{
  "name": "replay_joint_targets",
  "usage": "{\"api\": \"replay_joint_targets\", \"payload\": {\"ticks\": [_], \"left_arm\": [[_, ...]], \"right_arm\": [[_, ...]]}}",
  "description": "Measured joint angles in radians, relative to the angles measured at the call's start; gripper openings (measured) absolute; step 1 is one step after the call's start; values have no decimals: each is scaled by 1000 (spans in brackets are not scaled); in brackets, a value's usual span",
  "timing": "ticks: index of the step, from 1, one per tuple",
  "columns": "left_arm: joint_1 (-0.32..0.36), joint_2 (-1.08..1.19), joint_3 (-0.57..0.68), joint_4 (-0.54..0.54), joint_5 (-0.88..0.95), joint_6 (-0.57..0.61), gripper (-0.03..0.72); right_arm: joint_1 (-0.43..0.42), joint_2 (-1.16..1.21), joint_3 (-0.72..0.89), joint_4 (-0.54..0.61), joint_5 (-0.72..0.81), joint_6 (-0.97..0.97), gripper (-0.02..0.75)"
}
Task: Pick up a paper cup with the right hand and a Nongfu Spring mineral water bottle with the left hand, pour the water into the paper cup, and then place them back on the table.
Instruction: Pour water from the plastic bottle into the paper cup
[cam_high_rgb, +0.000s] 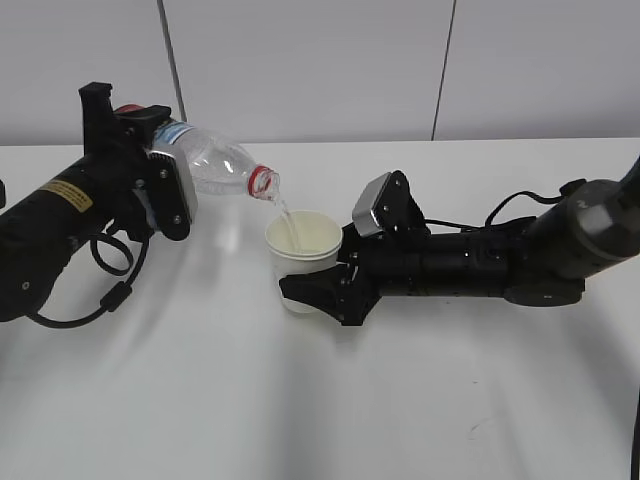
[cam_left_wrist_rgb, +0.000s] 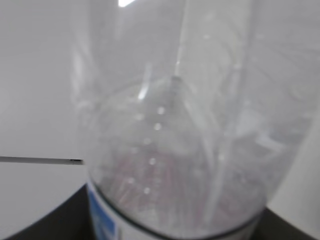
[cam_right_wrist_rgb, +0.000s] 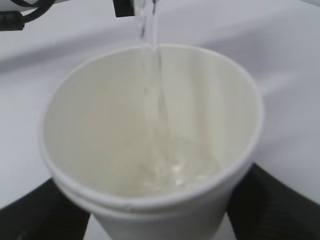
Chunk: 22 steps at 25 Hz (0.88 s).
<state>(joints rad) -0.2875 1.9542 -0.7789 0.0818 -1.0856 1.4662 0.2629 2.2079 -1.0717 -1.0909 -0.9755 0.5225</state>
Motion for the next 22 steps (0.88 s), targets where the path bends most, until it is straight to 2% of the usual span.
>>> {"api": "replay_joint_targets", "payload": {"ticks": [22], "left_arm": [[0,0,-6,0,-7,1,361]], "right_arm": [[0,0,0,0,7,2,561]]}}
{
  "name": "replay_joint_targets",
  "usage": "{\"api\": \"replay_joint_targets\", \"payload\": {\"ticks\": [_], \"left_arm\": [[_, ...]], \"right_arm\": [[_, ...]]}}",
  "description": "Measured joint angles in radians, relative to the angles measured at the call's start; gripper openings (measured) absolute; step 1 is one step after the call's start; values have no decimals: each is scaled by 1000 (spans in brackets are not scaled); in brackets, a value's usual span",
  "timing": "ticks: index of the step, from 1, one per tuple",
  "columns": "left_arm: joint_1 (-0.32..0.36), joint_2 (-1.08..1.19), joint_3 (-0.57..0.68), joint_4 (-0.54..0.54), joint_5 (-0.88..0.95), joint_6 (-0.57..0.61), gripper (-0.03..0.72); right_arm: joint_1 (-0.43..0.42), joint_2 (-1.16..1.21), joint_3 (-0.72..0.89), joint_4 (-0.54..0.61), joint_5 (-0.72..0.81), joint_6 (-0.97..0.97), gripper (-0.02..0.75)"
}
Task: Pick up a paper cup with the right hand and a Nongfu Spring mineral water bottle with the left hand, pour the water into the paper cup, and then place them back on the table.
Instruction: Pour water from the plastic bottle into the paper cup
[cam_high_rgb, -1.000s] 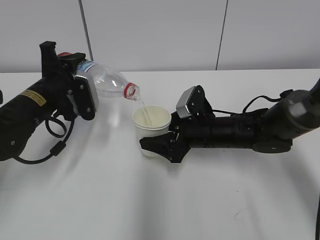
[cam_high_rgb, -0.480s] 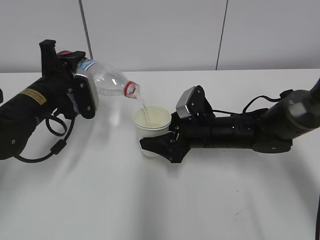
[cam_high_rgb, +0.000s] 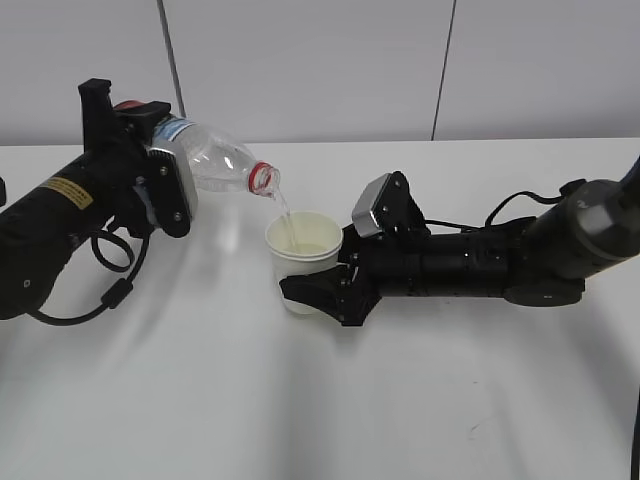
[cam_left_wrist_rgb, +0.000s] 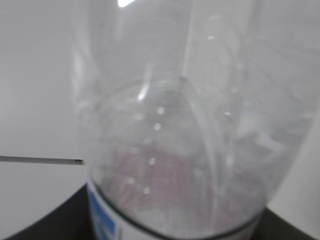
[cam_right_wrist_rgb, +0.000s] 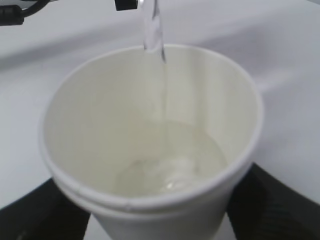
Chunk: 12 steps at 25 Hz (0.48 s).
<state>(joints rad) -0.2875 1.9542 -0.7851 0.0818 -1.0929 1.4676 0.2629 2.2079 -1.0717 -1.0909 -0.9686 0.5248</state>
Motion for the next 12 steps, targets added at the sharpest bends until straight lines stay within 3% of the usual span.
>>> {"api": "replay_joint_targets", "payload": {"ticks": [12], "left_arm": [[0,0,0,-1,0,4,361]], "right_arm": [[0,0,0,-2,2,0,561]]}}
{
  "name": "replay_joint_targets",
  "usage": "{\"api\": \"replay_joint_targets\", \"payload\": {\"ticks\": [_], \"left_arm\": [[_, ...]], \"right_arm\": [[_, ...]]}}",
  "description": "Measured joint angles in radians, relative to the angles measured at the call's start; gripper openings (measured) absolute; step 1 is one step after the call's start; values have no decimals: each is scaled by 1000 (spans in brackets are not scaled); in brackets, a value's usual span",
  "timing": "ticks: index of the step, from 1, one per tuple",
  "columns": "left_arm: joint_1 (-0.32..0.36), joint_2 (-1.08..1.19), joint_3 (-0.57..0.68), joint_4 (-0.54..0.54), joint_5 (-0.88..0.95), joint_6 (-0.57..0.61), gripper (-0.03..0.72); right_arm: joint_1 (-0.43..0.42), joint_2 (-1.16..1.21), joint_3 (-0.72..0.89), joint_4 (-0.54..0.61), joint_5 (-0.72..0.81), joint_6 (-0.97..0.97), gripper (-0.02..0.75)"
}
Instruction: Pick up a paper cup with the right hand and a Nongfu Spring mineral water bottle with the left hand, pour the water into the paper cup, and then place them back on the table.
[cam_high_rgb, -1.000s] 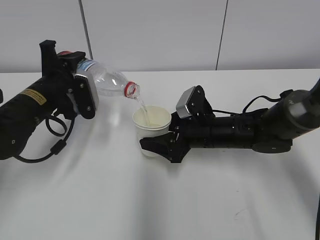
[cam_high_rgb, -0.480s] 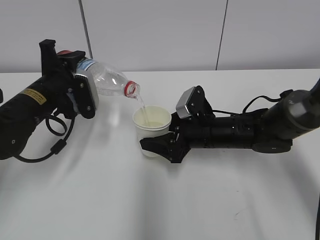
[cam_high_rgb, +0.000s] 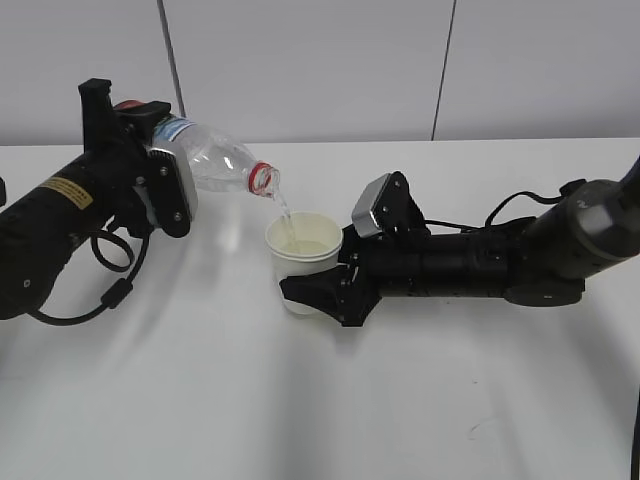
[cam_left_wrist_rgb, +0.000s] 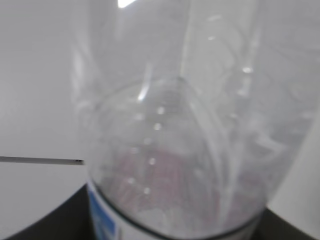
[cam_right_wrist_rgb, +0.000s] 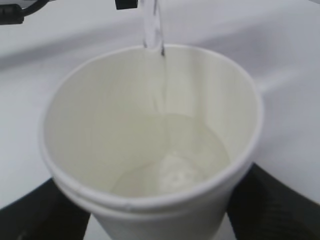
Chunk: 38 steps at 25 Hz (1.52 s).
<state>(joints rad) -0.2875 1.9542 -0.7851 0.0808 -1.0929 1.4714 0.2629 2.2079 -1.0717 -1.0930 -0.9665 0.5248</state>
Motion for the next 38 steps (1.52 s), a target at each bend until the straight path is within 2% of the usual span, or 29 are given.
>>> {"api": "replay_joint_targets", "payload": {"ticks": [7,25,31,38], "left_arm": [[0,0,0,-13,0,0,361],[-71,-1,0,-147,0,-12,361],[-91,-1,0,-175,0,-116,361],[-110,-1,0,-219,0,-373,361]], "right_arm": [[0,0,0,-2,0,0,561],[0,0,0,14,6,-1,561],[0,0,0,43,6,-2,561],[0,0,0,84,6,-6,561]]}}
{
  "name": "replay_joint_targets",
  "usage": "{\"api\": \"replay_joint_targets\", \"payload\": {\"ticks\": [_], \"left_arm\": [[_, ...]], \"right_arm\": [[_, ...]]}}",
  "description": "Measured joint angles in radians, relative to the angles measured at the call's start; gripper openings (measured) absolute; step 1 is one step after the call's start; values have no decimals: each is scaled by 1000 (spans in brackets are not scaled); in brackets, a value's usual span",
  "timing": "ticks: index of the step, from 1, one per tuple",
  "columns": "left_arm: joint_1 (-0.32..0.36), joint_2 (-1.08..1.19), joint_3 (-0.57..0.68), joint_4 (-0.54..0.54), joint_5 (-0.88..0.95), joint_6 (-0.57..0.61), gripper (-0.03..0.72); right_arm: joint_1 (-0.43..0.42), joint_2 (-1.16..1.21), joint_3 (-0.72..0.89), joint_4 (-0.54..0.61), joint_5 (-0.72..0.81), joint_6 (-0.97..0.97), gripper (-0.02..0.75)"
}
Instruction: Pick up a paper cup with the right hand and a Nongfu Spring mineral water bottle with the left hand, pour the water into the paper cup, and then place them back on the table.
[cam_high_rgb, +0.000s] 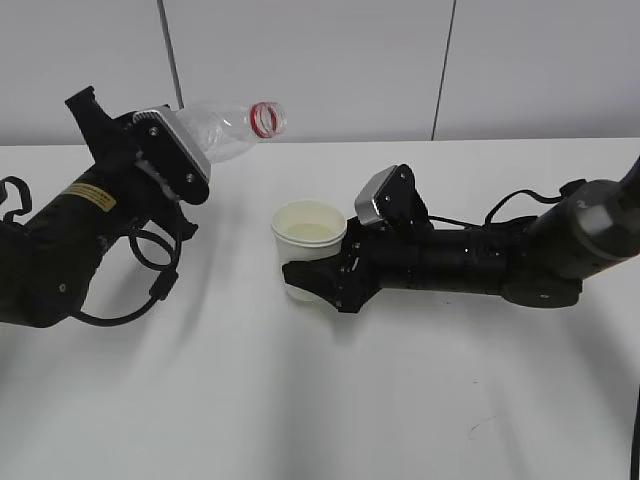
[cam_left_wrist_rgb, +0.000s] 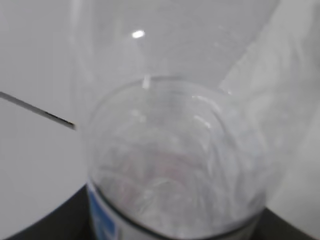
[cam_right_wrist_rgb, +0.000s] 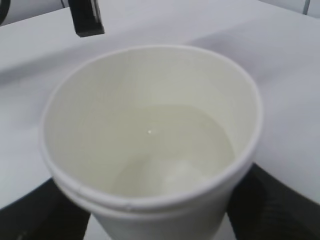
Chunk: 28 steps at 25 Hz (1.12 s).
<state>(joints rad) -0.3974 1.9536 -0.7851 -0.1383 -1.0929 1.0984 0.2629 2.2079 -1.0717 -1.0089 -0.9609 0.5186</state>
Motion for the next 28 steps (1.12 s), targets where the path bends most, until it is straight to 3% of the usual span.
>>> {"api": "replay_joint_targets", "payload": {"ticks": [10,22,28], "left_arm": [[-1,0,0,-79,24,-357,360],[-1,0,0,-112,90,-970,359],[-1,0,0,-112,115,-1049,359]], "right_arm": [[0,0,0,81,2,0,561],[0,0,0,202,6,-23,561],[0,0,0,324,41,-38,561]]}}
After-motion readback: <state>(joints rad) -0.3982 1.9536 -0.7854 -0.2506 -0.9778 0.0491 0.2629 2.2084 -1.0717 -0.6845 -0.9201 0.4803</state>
